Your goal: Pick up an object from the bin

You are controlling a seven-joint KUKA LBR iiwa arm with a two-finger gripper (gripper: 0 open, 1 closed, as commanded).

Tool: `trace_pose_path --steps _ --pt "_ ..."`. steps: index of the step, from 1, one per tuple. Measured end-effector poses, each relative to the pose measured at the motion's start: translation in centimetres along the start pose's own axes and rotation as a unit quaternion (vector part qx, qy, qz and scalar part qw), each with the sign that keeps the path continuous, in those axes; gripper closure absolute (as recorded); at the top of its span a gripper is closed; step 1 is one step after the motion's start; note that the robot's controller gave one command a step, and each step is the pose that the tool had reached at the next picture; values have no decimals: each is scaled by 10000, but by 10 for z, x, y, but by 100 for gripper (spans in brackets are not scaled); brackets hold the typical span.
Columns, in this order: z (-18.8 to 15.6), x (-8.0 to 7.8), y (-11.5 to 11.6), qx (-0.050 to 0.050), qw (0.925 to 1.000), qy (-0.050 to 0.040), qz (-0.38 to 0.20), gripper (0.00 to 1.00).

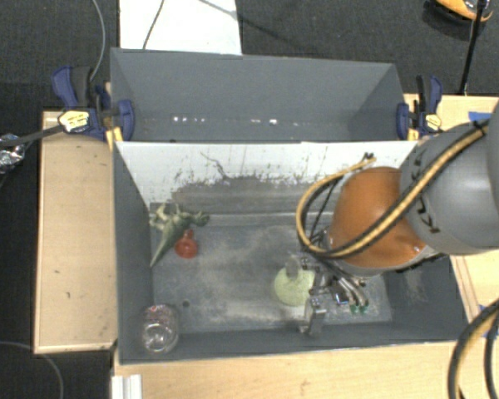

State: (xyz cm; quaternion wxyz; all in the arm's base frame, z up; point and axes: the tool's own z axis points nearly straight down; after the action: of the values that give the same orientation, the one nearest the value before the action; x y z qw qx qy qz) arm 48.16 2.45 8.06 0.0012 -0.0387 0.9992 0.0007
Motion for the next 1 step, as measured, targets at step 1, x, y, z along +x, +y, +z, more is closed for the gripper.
trace_pose_path --steps 1 --pt "18 1 -8 -21 9905 -38 1373 100"
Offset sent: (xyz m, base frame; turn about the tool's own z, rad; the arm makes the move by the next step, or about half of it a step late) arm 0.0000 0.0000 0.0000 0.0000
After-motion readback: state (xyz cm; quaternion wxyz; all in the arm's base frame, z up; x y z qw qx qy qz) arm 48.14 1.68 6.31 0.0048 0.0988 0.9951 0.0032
